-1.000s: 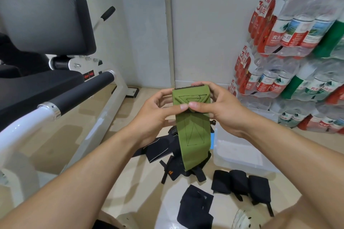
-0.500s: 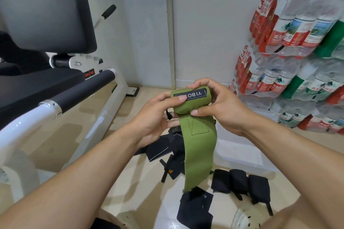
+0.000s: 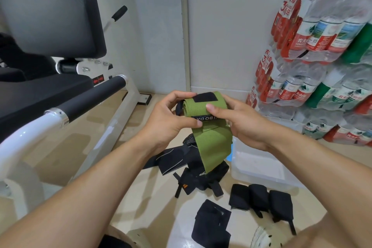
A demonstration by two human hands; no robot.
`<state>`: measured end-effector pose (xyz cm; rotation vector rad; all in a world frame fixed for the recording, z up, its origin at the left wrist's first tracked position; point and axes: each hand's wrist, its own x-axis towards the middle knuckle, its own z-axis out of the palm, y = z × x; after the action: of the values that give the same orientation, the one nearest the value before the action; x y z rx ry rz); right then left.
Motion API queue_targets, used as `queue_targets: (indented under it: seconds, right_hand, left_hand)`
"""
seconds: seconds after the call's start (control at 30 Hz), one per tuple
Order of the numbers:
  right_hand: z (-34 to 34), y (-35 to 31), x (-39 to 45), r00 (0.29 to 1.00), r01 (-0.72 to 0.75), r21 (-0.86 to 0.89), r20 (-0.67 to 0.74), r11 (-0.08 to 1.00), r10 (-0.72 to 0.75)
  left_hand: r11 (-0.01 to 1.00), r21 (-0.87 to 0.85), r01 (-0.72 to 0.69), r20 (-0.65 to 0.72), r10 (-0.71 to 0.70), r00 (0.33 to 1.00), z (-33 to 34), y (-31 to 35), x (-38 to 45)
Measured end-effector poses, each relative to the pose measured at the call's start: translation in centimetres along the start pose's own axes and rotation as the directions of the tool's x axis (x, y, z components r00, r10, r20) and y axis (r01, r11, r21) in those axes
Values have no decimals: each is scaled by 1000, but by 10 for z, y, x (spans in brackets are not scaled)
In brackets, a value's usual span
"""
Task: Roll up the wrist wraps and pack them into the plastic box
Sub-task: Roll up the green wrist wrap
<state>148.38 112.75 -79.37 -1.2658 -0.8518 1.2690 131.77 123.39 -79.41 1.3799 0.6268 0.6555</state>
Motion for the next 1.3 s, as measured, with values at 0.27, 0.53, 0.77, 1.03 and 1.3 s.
queue_targets:
  seconds: [0.27,0.53,0.77,1.03,1.3]
  right_hand:
    - [-3,4,2,997,1,59,-79,998,3]
    - [-9,2,3,991,101,-1,-93,995,-101]
    - [-13,9,8,988,147,-29,-43,989,-148]
    - [-10,3,5,988,140,-33,-67,990,-142]
    - [-6,1,4,992,53,22,-119,998,-50]
  left_hand:
    - [999,-12,40,42,-39,998,-1,-6,0]
    - [946,-126,298,145,-280,949,2,5,-3]
    - [920,-155,359,158,-336,929,5,6,-6]
    - [920,-242,307,133,-282,950,0,7,-2]
    - [984,-119,134,54,-128,990,0,0,-1]
